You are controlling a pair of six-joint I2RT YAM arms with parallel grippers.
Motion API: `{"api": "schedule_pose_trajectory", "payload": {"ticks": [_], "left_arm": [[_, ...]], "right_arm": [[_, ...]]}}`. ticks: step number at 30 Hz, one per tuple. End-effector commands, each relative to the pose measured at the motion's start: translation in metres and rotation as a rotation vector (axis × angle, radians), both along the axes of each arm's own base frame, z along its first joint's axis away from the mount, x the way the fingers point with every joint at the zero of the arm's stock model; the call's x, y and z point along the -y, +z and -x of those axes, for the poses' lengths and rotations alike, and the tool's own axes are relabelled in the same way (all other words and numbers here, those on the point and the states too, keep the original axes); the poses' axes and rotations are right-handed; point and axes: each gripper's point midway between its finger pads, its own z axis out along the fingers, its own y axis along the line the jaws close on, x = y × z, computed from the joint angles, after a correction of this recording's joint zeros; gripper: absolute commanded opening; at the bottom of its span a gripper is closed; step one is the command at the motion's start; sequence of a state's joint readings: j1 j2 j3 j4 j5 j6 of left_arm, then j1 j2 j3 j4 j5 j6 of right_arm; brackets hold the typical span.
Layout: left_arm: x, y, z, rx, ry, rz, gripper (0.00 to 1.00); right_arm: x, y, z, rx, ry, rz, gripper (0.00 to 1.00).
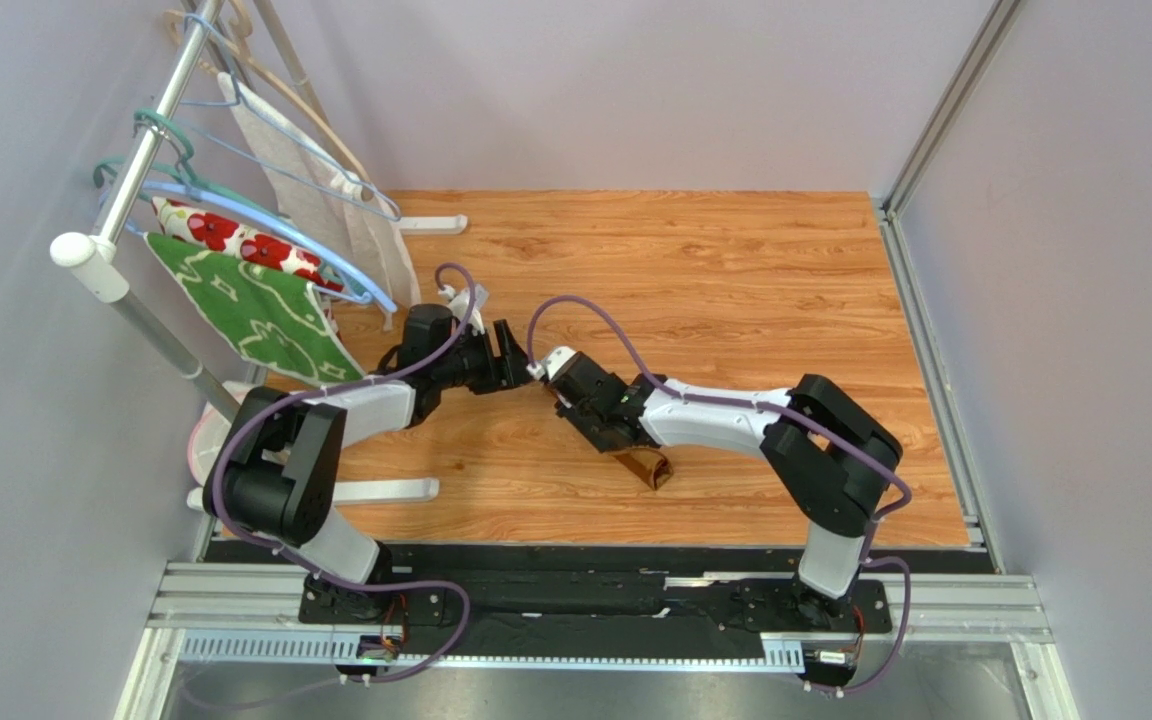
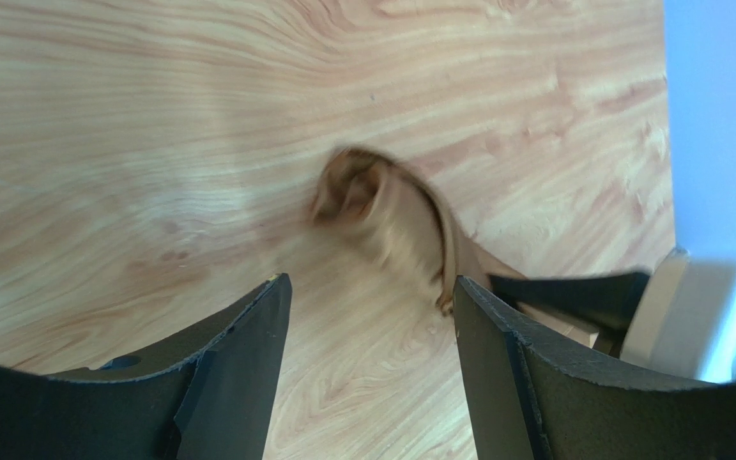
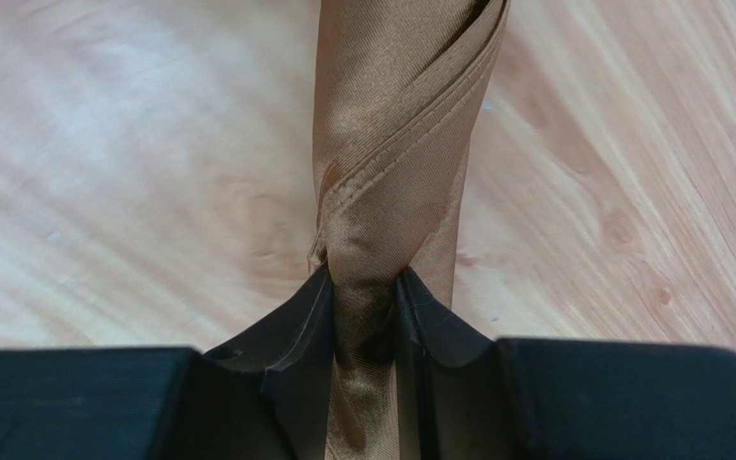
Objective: Fold the napkin, place the utensils inside, and roll it up
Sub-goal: Roll the napkin with the utensil
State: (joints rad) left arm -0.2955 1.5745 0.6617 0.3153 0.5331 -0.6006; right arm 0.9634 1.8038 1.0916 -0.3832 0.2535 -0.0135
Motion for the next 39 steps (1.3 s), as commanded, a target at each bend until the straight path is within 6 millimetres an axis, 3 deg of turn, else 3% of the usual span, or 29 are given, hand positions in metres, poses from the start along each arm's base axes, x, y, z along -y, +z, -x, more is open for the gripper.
{"api": "schedule_pose_trajectory", "payload": {"ticks": [1,8,13,16,23,26,27,30,31,33,36,39], "left_arm": [[-0.022,0.001,-0.009,0.036,0.102,-0.070,0.72],[-0.022,0.000,-0.008,0.023,0.095,-0.051,0.72],[-0.020,0.000,-0.007,0.019,0.089,-0.038,0.72],[-0.019,0.001,-0.006,0.021,0.083,-0.031,0.72],[-0.020,0.006,-0.007,0.040,0.083,-0.037,0.72],[-0.021,0.008,-0.007,0.052,0.081,-0.040,0.73],[-0.021,0.009,-0.006,0.055,0.079,-0.043,0.73],[-0.021,0.016,-0.005,0.075,0.064,-0.052,0.75],[-0.021,0.020,-0.006,0.088,0.056,-0.055,0.83],[-0.021,0.031,-0.004,0.124,0.047,-0.074,0.86],[-0.023,0.057,-0.003,0.196,0.058,-0.135,0.86],[-0.022,0.095,0.001,0.247,0.086,-0.132,0.87]], "right_arm": [[0.062,-0.040,0.005,-0.167,-0.244,0.079,0.26],[0.105,-0.046,-0.027,-0.202,-0.538,0.044,0.26],[0.134,-0.041,-0.066,-0.203,-0.756,-0.015,0.26],[0.148,-0.037,-0.089,-0.187,-0.841,-0.031,0.27],[0.166,-0.035,-0.112,-0.160,-0.890,-0.028,0.27],[0.161,-0.024,-0.115,-0.150,-0.866,-0.066,0.36],[0.160,-0.021,-0.113,-0.151,-0.857,-0.081,0.51],[0.150,0.009,-0.119,-0.107,-0.824,-0.178,0.66],[0.147,0.020,-0.122,-0.087,-0.812,-0.209,0.67],[0.140,0.048,-0.126,-0.050,-0.762,-0.274,0.70],[0.134,0.093,-0.129,0.018,-0.704,-0.358,0.71],[0.135,0.138,-0.121,0.088,-0.649,-0.428,0.72]]}}
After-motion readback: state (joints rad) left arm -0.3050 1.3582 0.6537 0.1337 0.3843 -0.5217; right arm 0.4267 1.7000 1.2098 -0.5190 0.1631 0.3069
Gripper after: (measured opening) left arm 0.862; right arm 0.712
